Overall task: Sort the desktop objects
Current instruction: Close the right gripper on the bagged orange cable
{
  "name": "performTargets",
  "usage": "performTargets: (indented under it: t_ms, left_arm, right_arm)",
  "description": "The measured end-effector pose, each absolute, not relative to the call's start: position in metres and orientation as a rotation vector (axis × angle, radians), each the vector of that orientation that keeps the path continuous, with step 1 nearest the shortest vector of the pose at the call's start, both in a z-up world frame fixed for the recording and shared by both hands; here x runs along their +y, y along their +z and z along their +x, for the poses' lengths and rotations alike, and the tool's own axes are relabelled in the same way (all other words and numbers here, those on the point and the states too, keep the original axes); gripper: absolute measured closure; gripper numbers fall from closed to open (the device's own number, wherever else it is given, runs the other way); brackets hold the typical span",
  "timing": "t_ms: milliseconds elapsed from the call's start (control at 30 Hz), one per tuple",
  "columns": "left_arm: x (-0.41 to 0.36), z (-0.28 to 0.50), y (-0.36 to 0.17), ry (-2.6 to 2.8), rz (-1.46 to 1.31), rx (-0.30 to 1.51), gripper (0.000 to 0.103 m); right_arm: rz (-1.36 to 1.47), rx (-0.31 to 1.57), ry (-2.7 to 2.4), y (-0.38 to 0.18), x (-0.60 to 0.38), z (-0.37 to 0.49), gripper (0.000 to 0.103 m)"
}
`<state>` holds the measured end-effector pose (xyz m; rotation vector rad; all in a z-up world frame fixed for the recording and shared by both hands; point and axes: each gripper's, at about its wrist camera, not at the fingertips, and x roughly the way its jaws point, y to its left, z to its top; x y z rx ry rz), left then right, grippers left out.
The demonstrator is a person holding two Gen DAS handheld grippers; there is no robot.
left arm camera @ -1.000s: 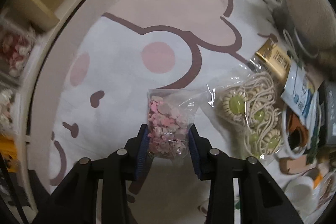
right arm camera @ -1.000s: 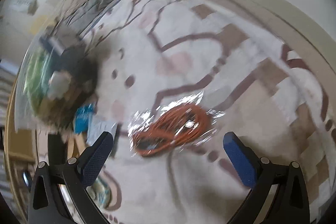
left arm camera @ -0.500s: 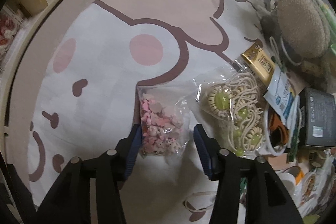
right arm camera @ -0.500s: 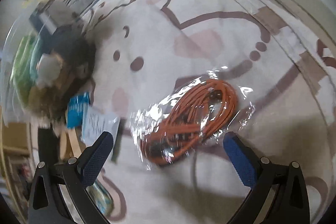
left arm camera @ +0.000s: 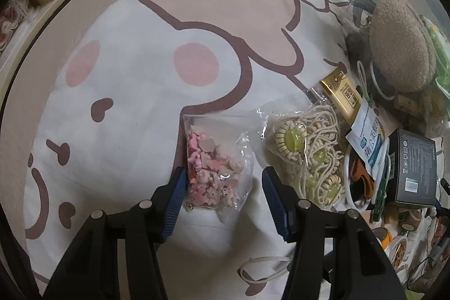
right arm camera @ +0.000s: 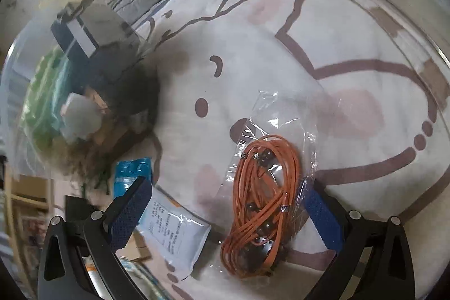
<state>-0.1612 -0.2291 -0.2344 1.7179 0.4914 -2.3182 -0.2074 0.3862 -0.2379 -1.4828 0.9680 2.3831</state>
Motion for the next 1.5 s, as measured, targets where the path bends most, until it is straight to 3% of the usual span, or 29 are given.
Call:
performTargets:
  t_ms: [400,567,867,1200,1267,1500]
  left_arm:
    - [-0.223,-0.169,-0.238,-2.317,1.737,0.456,0.048]
    - [-0.225,-0.168,-0.238,-2.314,1.736,0.476,0.048]
    - [-0.228,-0.168,-0.238,-2.315,1.732,0.543,0.048]
    - [-0.228,-0.170,-0.242,-2.314,1.754,0.525,0.047]
    - [-0.227,-0.171,-0.242,-2.316,1.759,0.531,0.041]
    - [-0.222,-0.173,-0.242,-2.316,1.766,0.510,0.038]
  right_arm:
    - [-1.611,0.255,2.267,-0.251,0.348,-0.209,0.000]
    - [-1.592,0.260,2.223,-0.248,0.365,-0.186,0.000]
    - [-1.471,0.601,2.289,-0.234,0.393,-0.167,0.000]
    - [-1.565,0.327,2.274,-0.251,0.352,-0.215,0.000]
    - [-1.573,0.247,2.278,-0.255,0.348,-0.207,0.000]
    - [-1.557,0.339,2.229,-0.251,0.373,-0.170,0.000]
